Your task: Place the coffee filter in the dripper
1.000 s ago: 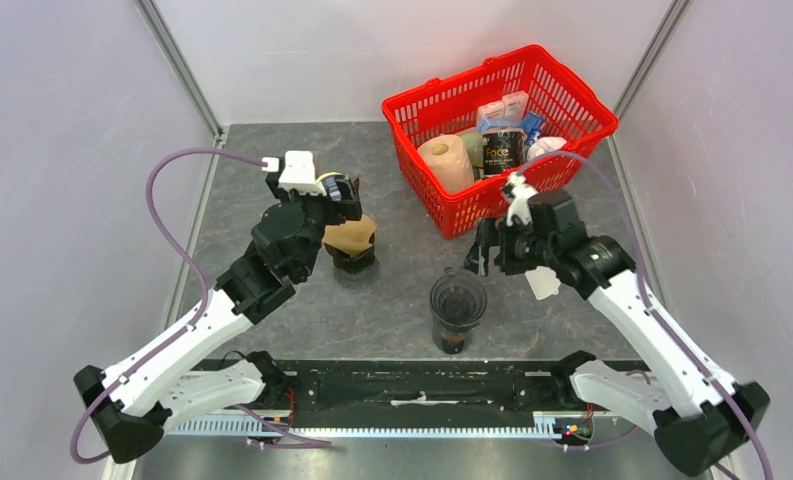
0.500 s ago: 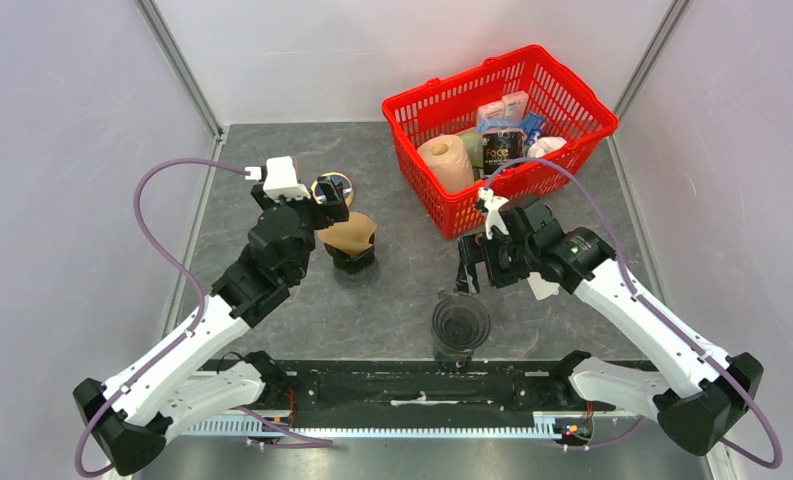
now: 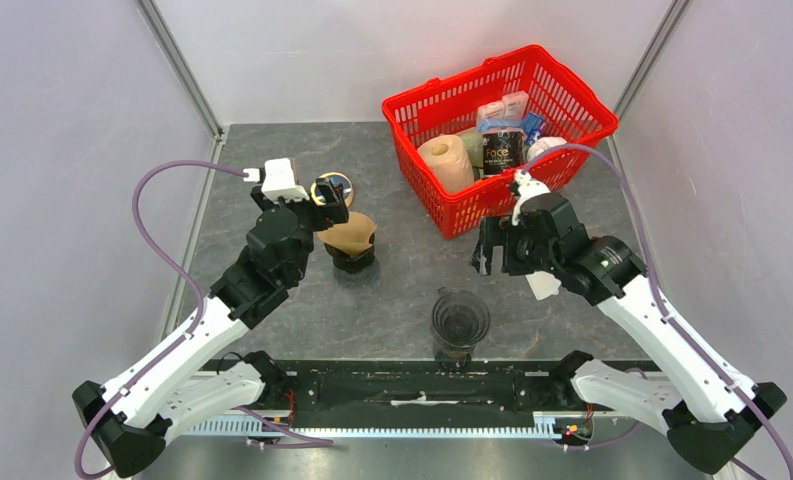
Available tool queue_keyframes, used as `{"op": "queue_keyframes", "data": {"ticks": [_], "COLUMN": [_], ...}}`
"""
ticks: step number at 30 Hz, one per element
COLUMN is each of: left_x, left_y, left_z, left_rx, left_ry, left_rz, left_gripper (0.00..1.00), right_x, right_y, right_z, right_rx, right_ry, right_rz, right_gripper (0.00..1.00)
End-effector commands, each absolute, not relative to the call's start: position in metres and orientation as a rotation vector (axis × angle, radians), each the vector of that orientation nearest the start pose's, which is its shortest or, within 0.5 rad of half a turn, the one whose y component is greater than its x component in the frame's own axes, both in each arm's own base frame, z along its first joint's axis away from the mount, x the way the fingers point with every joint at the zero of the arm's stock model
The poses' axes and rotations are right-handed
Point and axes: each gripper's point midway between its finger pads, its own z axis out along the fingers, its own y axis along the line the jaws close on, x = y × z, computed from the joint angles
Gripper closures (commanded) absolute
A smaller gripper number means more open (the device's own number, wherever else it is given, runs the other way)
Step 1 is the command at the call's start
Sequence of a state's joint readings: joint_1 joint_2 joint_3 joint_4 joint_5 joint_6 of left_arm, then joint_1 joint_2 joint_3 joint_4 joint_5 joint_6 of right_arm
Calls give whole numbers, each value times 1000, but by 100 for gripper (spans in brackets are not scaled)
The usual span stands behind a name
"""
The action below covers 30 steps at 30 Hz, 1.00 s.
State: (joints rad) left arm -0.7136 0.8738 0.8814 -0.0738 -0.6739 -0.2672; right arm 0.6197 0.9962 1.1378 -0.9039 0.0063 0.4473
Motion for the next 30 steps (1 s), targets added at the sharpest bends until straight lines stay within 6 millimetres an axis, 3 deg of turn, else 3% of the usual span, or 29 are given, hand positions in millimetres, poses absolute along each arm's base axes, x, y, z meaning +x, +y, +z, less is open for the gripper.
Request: {"op": "queue_keyframes", "data": {"ticks": [1,6,9,15,17,22,24,27,30], "left_x": [298,299,298,300,300,301,302,303,303], "left_y": [-134,-139,-144,-154,-155,-153,-153,-152,-152], "left_z": [332,331,331,326,325,323,322,322,321], "left_rx": [-173,-155,-137,-99,-92,-91,-88,-85,-81], "left_ry": [1594,1607,1615,1642,1647,1648,1651,1652,1653], "left_rz": [-296,-310,-337,-353,-352,-332,-324,-318,-314], "left_gripper": [5,6,6,6,5,5,5,5,6], "right_x": [212,168,138,110,104,96,97,98,102], "right_y": [123,91,79,73,75,106,125,156,173], "right_z": [257,238,209,169,155,120,106,95,80], "right_rx": [106,392,541,719,792,833,811,751,760], "right_ry": [2283,2377,2458,2499,2514,2610,2661,2738,2762], "right_rz": [348,328,315,359,386,557,644,820,907], "right_gripper": [1,1,1,1,6,20,31,38,46]}}
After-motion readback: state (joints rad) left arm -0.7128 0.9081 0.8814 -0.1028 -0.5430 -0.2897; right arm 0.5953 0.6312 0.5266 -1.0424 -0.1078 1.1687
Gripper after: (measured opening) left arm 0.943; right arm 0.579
